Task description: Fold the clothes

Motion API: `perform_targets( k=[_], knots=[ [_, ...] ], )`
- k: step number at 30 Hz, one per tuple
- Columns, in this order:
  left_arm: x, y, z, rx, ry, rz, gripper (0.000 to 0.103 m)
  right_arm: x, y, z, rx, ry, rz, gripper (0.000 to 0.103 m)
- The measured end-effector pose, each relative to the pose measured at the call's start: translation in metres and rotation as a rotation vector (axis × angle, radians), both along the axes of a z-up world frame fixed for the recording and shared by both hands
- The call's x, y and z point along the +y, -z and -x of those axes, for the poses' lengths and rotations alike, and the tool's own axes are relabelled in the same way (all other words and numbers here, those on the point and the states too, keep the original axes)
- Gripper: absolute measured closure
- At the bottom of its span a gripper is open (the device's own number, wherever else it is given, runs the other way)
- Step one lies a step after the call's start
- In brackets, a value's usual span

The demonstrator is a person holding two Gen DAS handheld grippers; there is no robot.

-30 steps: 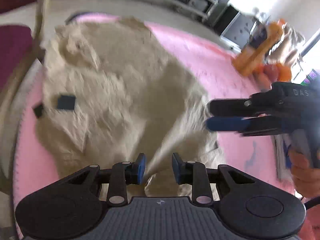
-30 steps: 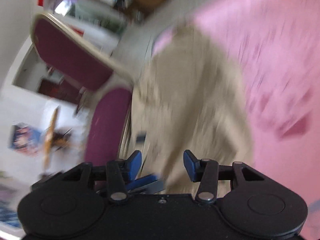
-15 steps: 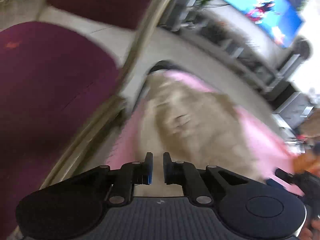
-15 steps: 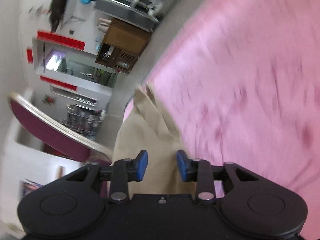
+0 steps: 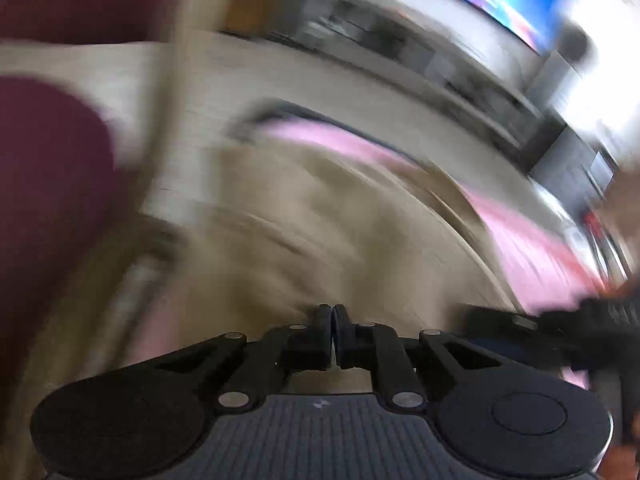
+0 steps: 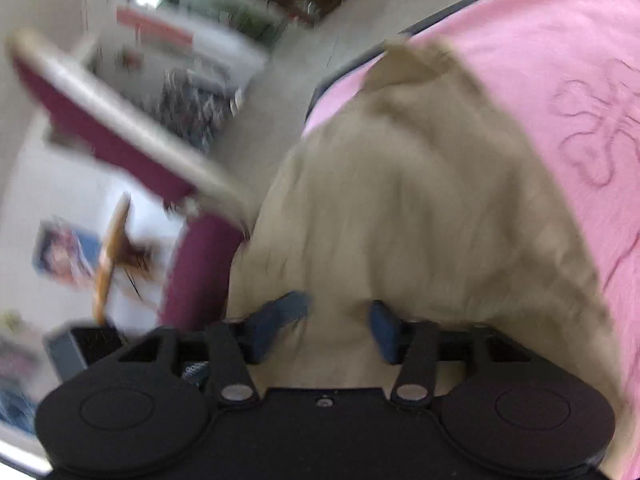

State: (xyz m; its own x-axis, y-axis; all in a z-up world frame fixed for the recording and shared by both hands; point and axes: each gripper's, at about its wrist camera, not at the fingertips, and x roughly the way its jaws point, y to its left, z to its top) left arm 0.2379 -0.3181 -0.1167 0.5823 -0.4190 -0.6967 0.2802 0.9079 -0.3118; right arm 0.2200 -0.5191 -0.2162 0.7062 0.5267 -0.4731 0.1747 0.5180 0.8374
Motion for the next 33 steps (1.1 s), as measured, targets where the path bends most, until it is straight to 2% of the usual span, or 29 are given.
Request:
perform_targets(
  k=[1, 2, 4, 5, 6, 7, 8, 10, 11, 14, 16, 17, 20, 22, 25, 27, 28, 30, 31, 33],
  knots=[
    [0.011, -0.004, -0.001, -0.034, -0.080, -0.022, 0.091, -0.010, 0.006, 0.006, -0.021, 0.069, -0.019, 0.072],
    [0.021, -0.007, -0.001, -0.065, -0.151, -0.054, 0.092, -0.022, 0.008, 0.016, -0.040, 0.176, -0.008, 0.073],
    [0.030, -0.016, 0.005, -0.139, -0.251, -0.165, 0.096, -0.046, 0.013, 0.052, -0.036, 0.480, 0.007, 0.072],
    [0.033, -0.022, 0.009, -0.161, -0.267, -0.199, 0.096, -0.055, 0.014, 0.070, -0.021, 0.581, -0.022, 0.071],
    [0.036, -0.031, 0.015, -0.167, -0.263, -0.204, 0.092, -0.061, 0.012, 0.086, 0.001, 0.631, -0.045, 0.068],
    [0.038, -0.040, 0.022, -0.169, -0.258, -0.203, 0.089, -0.066, 0.008, 0.101, 0.022, 0.670, -0.061, 0.058],
    [0.040, -0.050, 0.030, -0.171, -0.253, -0.201, 0.089, -0.067, -0.001, 0.113, 0.039, 0.671, -0.049, 0.052],
    [0.046, -0.075, 0.052, -0.187, -0.239, -0.167, 0.081, -0.064, -0.026, 0.141, 0.042, 0.647, -0.007, 0.050],
    [0.046, -0.083, 0.062, -0.189, -0.229, -0.149, 0.073, -0.061, -0.040, 0.155, 0.036, 0.622, 0.000, 0.049],
    [0.055, -0.097, 0.105, -0.192, -0.184, -0.079, 0.068, -0.057, -0.080, 0.195, 0.024, 0.550, 0.019, 0.045],
    [0.067, -0.096, 0.145, -0.171, -0.138, -0.047, 0.066, -0.044, -0.108, 0.226, 0.017, 0.498, 0.048, 0.037],
    [0.070, -0.090, 0.158, -0.147, -0.116, -0.039, 0.066, -0.037, -0.121, 0.235, 0.013, 0.481, 0.054, 0.036],
    [0.084, -0.073, 0.197, -0.040, -0.045, -0.011, 0.066, -0.013, -0.153, 0.272, -0.011, 0.428, 0.070, 0.030],
    [0.091, -0.065, 0.222, 0.008, 0.011, 0.020, 0.066, 0.006, -0.161, 0.293, -0.035, 0.391, 0.084, 0.024],
    [0.087, -0.060, 0.251, 0.012, 0.088, 0.014, 0.068, 0.033, -0.149, 0.309, -0.007, 0.341, 0.101, 0.024],
    [0.077, -0.056, 0.264, -0.001, 0.139, -0.010, 0.070, 0.055, -0.128, 0.315, 0.027, 0.293, 0.093, 0.034],
    [0.069, -0.052, 0.271, -0.007, 0.167, -0.026, 0.070, 0.065, -0.118, 0.316, 0.042, 0.275, 0.095, 0.054],
    [0.052, -0.045, 0.284, -0.038, 0.208, -0.084, 0.070, 0.081, -0.096, 0.312, 0.048, 0.253, 0.101, 0.078],
    [0.045, -0.041, 0.290, -0.060, 0.225, -0.123, 0.070, 0.087, -0.085, 0.309, 0.047, 0.243, 0.098, 0.081],
    [0.029, -0.032, 0.301, -0.089, 0.256, -0.199, 0.070, 0.095, -0.063, 0.299, 0.049, 0.217, 0.058, 0.081]
  ],
)
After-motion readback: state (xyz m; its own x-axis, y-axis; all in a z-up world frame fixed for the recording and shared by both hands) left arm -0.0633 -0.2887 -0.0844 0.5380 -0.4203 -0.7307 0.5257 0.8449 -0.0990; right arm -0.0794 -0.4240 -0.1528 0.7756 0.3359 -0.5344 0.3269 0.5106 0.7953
